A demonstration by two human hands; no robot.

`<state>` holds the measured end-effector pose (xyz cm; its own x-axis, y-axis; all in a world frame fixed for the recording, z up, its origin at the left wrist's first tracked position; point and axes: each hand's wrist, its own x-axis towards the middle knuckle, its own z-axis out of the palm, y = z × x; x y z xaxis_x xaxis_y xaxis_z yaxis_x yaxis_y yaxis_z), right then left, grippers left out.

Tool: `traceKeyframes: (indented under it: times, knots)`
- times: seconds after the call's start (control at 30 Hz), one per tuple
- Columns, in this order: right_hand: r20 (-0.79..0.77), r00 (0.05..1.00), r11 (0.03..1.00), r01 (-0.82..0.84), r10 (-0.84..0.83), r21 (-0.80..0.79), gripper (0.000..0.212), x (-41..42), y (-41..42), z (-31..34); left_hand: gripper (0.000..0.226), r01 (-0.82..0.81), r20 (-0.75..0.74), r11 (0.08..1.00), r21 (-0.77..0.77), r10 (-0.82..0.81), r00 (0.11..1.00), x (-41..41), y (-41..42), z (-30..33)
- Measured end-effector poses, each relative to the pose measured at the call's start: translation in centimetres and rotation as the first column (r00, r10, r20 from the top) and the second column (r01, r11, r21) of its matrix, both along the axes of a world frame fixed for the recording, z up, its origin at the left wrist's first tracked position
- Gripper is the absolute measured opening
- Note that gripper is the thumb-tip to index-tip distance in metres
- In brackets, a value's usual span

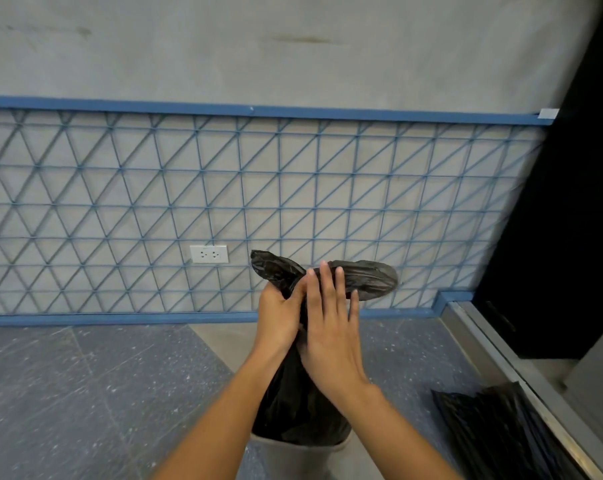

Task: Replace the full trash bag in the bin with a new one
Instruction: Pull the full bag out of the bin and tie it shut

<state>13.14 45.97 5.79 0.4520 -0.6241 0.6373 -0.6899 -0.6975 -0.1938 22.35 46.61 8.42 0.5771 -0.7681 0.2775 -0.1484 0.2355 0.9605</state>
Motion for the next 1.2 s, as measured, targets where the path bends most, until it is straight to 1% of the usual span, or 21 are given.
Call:
traceKeyframes:
  times: [0.07,0.13,0.23,0.3,0.43,0.53,0.6,0.63,0.67,0.7,0.73,0.77,0.8,0.83,0.9,0.93,1.0,1.07,1.1,1.17,1.2]
  knots:
    - [-0.026,1.000,0.995,0.017,-0.015,0.096,0.088,0.3,-1.2,0.9,0.019,0.048,-0.009,0.999,-0.017,-0.048,0.999,0.0,0.3,-0.2]
    - [0.024,0.999,0.964,-0.032,0.026,0.265,0.059,0.0,-1.9,2.0,0.027,0.058,-0.013,0.998,-0.020,-0.058,0.998,0.4,0.5,-0.2]
    - [0.222,0.975,0.824,-0.143,0.022,0.549,0.038,-0.6,-2.1,3.4,0.035,0.009,0.066,0.999,0.035,-0.012,0.998,1.1,0.3,-0.3]
    - [0.352,0.936,0.694,-0.250,-0.005,0.675,0.041,-0.6,-2.4,4.1,0.037,-0.045,0.143,0.997,0.058,0.036,0.989,1.3,-0.1,-0.5]
    - [0.480,0.876,0.380,-0.431,-0.040,0.818,0.056,-0.7,-3.8,4.7,0.038,-0.083,0.234,0.991,0.101,0.058,0.971,1.4,-0.4,-0.4]
    - [0.522,0.852,0.141,-0.512,-0.047,0.848,0.071,-1.4,-5.3,4.6,0.032,-0.105,0.244,0.983,0.149,0.066,0.967,1.1,-0.5,0.2]
    - [0.590,0.806,0.081,-0.586,-0.044,0.806,0.074,-1.9,-5.6,4.3,0.032,-0.077,0.187,0.972,0.221,0.035,0.982,0.9,-0.7,0.6]
    - [0.608,0.794,0.124,-0.602,-0.018,0.789,0.075,-2.2,-5.6,4.0,0.033,-0.049,0.127,0.963,0.264,0.016,0.992,1.1,-0.9,0.6]
    - [0.591,0.806,0.241,-0.582,0.041,0.777,0.074,-2.4,-5.3,3.7,0.033,-0.012,0.049,0.952,0.304,-0.003,0.999,1.2,-1.1,0.7]
    - [0.514,0.850,0.433,-0.510,0.118,0.743,0.073,-2.7,-5.0,3.4,0.033,0.032,-0.036,0.941,0.337,-0.021,0.999,1.4,-1.4,0.6]
    - [0.367,0.910,0.654,-0.400,0.196,0.642,0.074,-2.9,-4.8,2.9,0.032,0.070,-0.113,0.933,0.353,-0.032,0.993,1.6,-1.5,0.6]
    - [0.164,0.955,0.839,-0.295,0.247,0.457,0.078,-3.0,-4.6,2.2,0.031,0.103,-0.174,0.927,0.361,-0.041,0.984,1.8,-1.5,0.7]
    - [-0.019,0.968,0.943,-0.238,0.249,0.234,0.084,-3.1,-4.6,1.5,0.031,0.133,-0.224,0.925,0.356,-0.053,0.973,1.8,-1.4,0.8]
    - [-0.139,0.963,0.973,-0.229,0.231,0.033,0.087,-3.2,-4.5,1.1,0.031,0.161,-0.265,0.925,0.345,-0.069,0.962,1.8,-1.4,0.7]
    - [-0.260,0.935,0.924,-0.303,0.241,-0.233,0.079,-3.4,-4.8,0.5,0.029,0.214,-0.323,0.921,0.325,-0.105,0.940,1.9,-1.1,0.8]
    - [-0.301,0.917,0.886,-0.352,0.261,-0.303,0.069,-3.5,-5.0,0.4,0.027,0.233,-0.343,0.916,0.328,-0.115,0.932,2.0,-1.0,0.8]
    - [-0.307,0.892,0.838,-0.428,0.332,-0.339,0.050,-3.6,-5.2,0.3,0.028,0.257,-0.385,0.907,0.332,-0.119,0.915,2.3,-0.9,0.9]
    - [-0.228,0.878,0.840,-0.472,0.421,-0.267,0.037,-3.6,-5.1,0.2,0.030,0.248,-0.416,0.912,0.326,-0.097,0.904,2.5,-0.9,0.9]
    - [-0.170,0.868,0.850,-0.494,0.467,-0.183,0.035,-3.5,-4.8,0.3,0.031,0.239,-0.420,0.915,0.325,-0.087,0.903,2.5,-0.9,0.8]
    - [0.016,0.847,0.843,-0.530,0.531,0.089,0.037,-3.5,-4.2,1.1,0.032,0.227,-0.410,0.914,0.336,-0.075,0.909,2.4,-0.9,0.7]
    - [0.157,0.831,0.791,-0.557,0.534,0.254,0.039,-3.6,-4.0,1.5,0.031,0.223,-0.407,0.913,0.341,-0.070,0.911,2.5,-0.9,0.6]
